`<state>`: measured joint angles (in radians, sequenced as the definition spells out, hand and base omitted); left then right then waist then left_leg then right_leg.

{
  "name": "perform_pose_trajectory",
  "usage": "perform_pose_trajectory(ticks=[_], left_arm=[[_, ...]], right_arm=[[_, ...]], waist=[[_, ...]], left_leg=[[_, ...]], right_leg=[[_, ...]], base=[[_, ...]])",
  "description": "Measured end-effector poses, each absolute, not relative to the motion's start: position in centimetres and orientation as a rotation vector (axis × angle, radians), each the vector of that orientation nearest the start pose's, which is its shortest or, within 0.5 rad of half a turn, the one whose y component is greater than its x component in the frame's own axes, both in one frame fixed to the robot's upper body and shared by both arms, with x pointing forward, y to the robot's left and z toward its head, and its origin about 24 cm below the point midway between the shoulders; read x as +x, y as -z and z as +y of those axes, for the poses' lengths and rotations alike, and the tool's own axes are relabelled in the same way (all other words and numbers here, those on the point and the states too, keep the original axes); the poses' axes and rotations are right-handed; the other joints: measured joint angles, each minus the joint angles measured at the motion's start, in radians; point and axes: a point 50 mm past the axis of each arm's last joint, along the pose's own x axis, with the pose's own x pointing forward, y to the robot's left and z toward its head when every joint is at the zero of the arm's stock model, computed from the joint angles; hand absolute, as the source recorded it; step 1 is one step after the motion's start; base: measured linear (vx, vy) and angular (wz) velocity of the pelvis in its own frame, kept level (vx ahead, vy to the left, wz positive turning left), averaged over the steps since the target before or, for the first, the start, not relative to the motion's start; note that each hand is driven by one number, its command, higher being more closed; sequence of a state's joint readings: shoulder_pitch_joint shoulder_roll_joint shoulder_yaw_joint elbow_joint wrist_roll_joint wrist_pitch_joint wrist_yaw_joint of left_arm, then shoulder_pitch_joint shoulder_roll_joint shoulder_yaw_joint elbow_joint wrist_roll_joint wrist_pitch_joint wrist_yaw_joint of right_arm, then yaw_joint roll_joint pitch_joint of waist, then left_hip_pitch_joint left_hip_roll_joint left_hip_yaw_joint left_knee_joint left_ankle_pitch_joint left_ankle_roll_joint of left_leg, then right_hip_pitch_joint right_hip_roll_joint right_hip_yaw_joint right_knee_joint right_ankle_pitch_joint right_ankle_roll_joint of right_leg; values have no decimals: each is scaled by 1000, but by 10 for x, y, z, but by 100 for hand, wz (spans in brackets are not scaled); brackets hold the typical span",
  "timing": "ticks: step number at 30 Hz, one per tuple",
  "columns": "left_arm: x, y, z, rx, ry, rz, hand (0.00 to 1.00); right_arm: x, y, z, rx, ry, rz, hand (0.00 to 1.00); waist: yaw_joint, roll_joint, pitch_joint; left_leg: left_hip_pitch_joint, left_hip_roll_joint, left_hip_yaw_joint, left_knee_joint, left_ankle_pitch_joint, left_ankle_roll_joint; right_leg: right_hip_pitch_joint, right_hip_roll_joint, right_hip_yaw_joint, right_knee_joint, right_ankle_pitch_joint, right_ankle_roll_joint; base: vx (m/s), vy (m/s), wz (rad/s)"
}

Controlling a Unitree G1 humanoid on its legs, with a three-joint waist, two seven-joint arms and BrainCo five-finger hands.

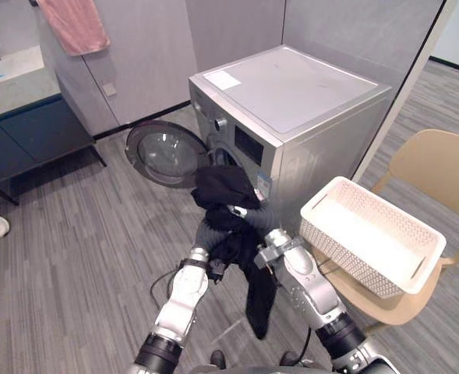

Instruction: Pick up the laundry basket with both hands and put the clothes into the washing machine.

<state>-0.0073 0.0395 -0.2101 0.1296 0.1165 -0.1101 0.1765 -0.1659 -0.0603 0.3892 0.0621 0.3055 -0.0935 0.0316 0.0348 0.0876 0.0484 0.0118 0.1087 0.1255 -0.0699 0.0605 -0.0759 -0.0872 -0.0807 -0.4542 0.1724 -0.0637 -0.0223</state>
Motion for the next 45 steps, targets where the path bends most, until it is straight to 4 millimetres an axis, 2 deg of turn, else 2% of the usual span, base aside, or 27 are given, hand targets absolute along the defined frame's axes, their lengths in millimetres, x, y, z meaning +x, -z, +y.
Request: perform_pose_trajectory(ticks=[4,6,9,14,16,17,18,19,20,22,23,26,28,29,30,32,33,34,35,38,39,40,41,42,43,44,45], left_arm=[[241,-13,146,140,-111,52,100],[231,-4,171,147,-220,99,100],[217,6,194,156,-308,149,100],[195,31,210,147,-371,275,100],[190,45,214,146,-380,345,100],[187,48,214,147,-380,364,100],[182,57,215,151,-380,415,100],[180,61,215,153,-379,439,100],[176,69,215,154,-377,482,100],[166,80,217,158,-381,548,100],[160,87,220,163,-390,596,100],[135,103,229,162,-436,706,100],[122,108,231,165,-445,754,100],[120,109,232,167,-447,760,100],[115,109,234,175,-451,773,100],[112,107,235,191,-445,769,100],[116,105,237,206,-437,761,100],[120,103,238,215,-431,751,100],[123,102,239,219,-433,743,100],[138,96,245,246,-421,704,100],[147,95,242,246,-403,692,100],[151,95,240,245,-393,690,100],[155,95,237,244,-383,682,100],[158,95,232,245,-365,675,100],[160,94,229,246,-354,672,100],[158,96,222,243,-336,676,100],[159,95,217,227,-329,667,100]], right_arm=[[263,-59,-82,112,-338,-98,0],[264,-57,-102,10,-254,-107,0],[259,-47,-125,-120,-189,-77,0],[239,-19,-154,-274,-126,41,0],[228,11,-172,-345,-86,182,0],[226,20,-177,-366,-74,223,0],[219,37,-187,-391,-44,318,0],[215,45,-192,-407,-31,360,0],[208,57,-201,-431,-14,432,0],[198,75,-211,-454,15,538,0],[192,86,-212,-434,43,600,0],[185,103,-209,-340,111,699,0],[174,111,-212,-284,172,750,0],[172,112,-213,-278,179,760,0],[163,115,-215,-259,212,787,0],[156,115,-219,-240,246,784,0],[155,115,-217,-233,252,787,0],[156,116,-213,-223,250,784,0],[157,115,-212,-218,248,778,0],[165,112,-210,-210,250,756,0],[167,111,-211,-212,253,750,0],[166,111,-212,-215,253,754,0],[163,113,-212,-217,254,764,0],[159,114,-215,-227,255,774,0],[157,114,-216,-238,254,775,0],[155,111,-218,-250,255,764,0],[160,106,-215,-250,249,730,0]], waist=[[8,-4,-2],[9,-6,-4],[9,-19,-11],[17,-28,-12],[17,-47,-10],[19,-51,-6],[16,-55,-1],[10,-56,0],[8,-56,4],[19,-48,13],[33,-61,23],[37,-78,39],[36,-97,68],[36,-100,69],[36,-118,77],[33,-133,109],[25,-121,122],[4,-110,137],[2,-117,141],[-9,-129,168],[-32,-129,172],[-38,-133,177],[-51,-141,181],[-63,-134,180],[-70,-130,173],[-69,-97,172],[-72,-71,178]], left_leg=[[-7,-2,-19,-3,6,2],[-7,-4,-27,-4,6,3],[-17,-3,-43,-11,13,7],[-46,-6,-79,-16,24,11],[-105,-25,-109,-3,38,13],[-116,-26,-93,-3,29,37],[-135,-12,10,1,5,92],[-143,-2,61,1,1,98],[-154,17,147,6,2,97],[-158,34,170,25,73,31],[-159,25,172,38,67,27],[-190,12,170,115,4,40],[-230,-13,162,272,-124,59],[-231,-18,161,289,-137,60],[-230,-43,150,343,-187,67],[-227,-67,122,421,-249,86],[-211,-71,73,427,-259,97],[-207,-65,32,419,-262,102],[-203,-62,18,414,-264,105],[-170,-70,-30,381,-277,111],[-152,-84,-61,352,-278,112],[-132,-94,-75,330,-281,107],[-94,-114,-100,304,-288,93],[-67,-117,-126,319,-325,77],[-60,-109,-144,329,-348,68],[-35,-74,-150,358,-364,25],[-92,-34,-118,530,-364,-11]], right_leg=[[-4,1,-16,10,-9,0],[-4,-2,-22,18,-17,2],[-4,-2,-36,19,-23,3],[-17,-12,-71,42,-46,15],[-74,-71,-124,133,-100,15],[-79,-84,-144,141,-106,11],[-77,-99,-182,136,-107,12],[-75,-105,-202,131,-106,14],[-76,-120,-235,136,-110,20],[-70,-124,-262,160,-110,18],[-63,-131,-262,163,-109,23],[-53,-157,-266,159,-104,48],[-36,-250,-273,264,-174,120],[-34,-262,-272,281,-184,125],[-21,-306,-263,341,-214,123],[-79,-343,-56,526,-167,61],[-184,-331,104,683,-96,24],[-237,-272,164,713,-150,76],[-256,-243,169,700,-169,74],[-337,-133,144,484,-170,91],[-352,-104,141,321,-121,129],[-347,-94,145,227,-86,134],[-330,-86,172,77,-10,128],[-331,-78,218,89,63,76],[-329,-70,223,120,81,51],[-313,-53,201,173,65,8],[-290,-35,177,209,15,-11]], base=[[56,-34,15],[30,-27,10],[17,-31,14],[3,-29,25],[-24,-12,71],[-52,2,87],[-39,1,77],[19,-5,103],[103,-7,90],[110,5,54],[72,32,15],[66,67,10],[14,121,28],[24,127,47],[144,101,47],[177,121,64],[225,107,83],[263,118,83],[244,23,62],[215,7,48],[280,-29,77],[343,-67,95],[519,-168,89],[552,-202,87],[626,-236,69],[571,-199,52],[582,-203,38]])
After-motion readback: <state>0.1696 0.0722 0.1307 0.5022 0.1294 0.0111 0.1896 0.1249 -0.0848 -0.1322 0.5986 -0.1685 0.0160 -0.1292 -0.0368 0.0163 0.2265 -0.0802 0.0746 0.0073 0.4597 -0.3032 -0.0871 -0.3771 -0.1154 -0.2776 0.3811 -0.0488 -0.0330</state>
